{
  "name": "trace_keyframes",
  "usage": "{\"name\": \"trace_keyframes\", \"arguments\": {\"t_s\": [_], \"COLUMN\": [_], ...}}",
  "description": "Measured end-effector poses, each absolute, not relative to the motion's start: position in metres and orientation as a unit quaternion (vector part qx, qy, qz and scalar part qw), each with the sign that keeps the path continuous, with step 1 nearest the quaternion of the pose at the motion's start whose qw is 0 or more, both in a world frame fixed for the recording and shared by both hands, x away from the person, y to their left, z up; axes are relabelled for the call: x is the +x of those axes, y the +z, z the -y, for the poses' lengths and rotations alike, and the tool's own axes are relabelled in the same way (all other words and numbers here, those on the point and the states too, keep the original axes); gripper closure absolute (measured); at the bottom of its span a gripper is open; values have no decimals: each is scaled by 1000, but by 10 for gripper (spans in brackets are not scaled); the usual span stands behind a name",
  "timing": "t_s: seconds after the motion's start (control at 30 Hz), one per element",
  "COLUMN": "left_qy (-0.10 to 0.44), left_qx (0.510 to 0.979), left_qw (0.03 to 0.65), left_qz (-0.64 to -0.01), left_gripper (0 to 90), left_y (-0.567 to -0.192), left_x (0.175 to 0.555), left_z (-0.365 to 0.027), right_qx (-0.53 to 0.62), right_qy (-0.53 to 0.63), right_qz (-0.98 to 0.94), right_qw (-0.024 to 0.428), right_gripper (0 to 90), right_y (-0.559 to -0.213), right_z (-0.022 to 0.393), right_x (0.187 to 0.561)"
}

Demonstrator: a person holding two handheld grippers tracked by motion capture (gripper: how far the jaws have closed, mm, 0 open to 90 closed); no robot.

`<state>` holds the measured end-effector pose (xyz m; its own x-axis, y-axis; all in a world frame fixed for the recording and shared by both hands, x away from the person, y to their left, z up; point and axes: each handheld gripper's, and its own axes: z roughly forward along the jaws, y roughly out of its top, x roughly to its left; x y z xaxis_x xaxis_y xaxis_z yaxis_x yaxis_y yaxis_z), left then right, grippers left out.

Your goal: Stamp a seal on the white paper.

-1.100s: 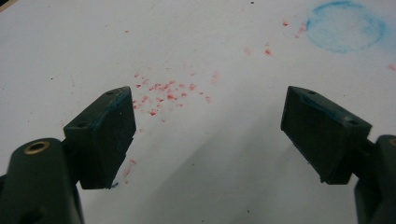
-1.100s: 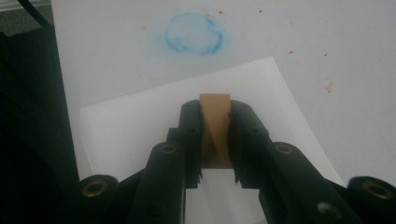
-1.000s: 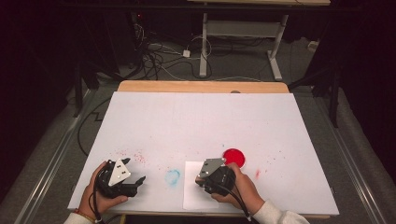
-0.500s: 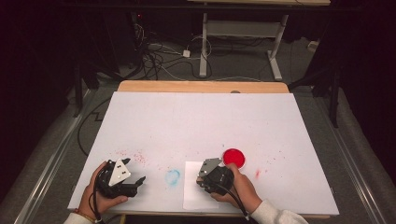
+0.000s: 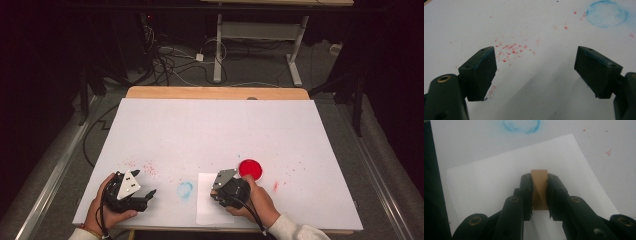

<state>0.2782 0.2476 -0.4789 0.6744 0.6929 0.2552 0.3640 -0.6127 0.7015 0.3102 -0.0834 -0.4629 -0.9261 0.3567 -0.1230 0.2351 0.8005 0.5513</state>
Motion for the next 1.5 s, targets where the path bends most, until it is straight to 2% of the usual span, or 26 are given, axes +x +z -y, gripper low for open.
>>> {"name": "trace_keyframes", "arguments": {"t_s": [0.23, 1.5], "left_qy": [261, 255], "left_qx": [858, 859], "left_qw": [315, 314], "left_qz": [-309, -314], "left_gripper": [174, 176], "left_y": [-479, -482], "left_x": [278, 280], "left_z": [-248, -248], "right_qx": [167, 161], "right_qy": [280, 277], "right_qz": [-940, -942], "right_qw": [99, 103], "right_gripper": [764, 762], "right_y": [-464, -464], "right_z": [86, 84], "right_x": [312, 313]}}
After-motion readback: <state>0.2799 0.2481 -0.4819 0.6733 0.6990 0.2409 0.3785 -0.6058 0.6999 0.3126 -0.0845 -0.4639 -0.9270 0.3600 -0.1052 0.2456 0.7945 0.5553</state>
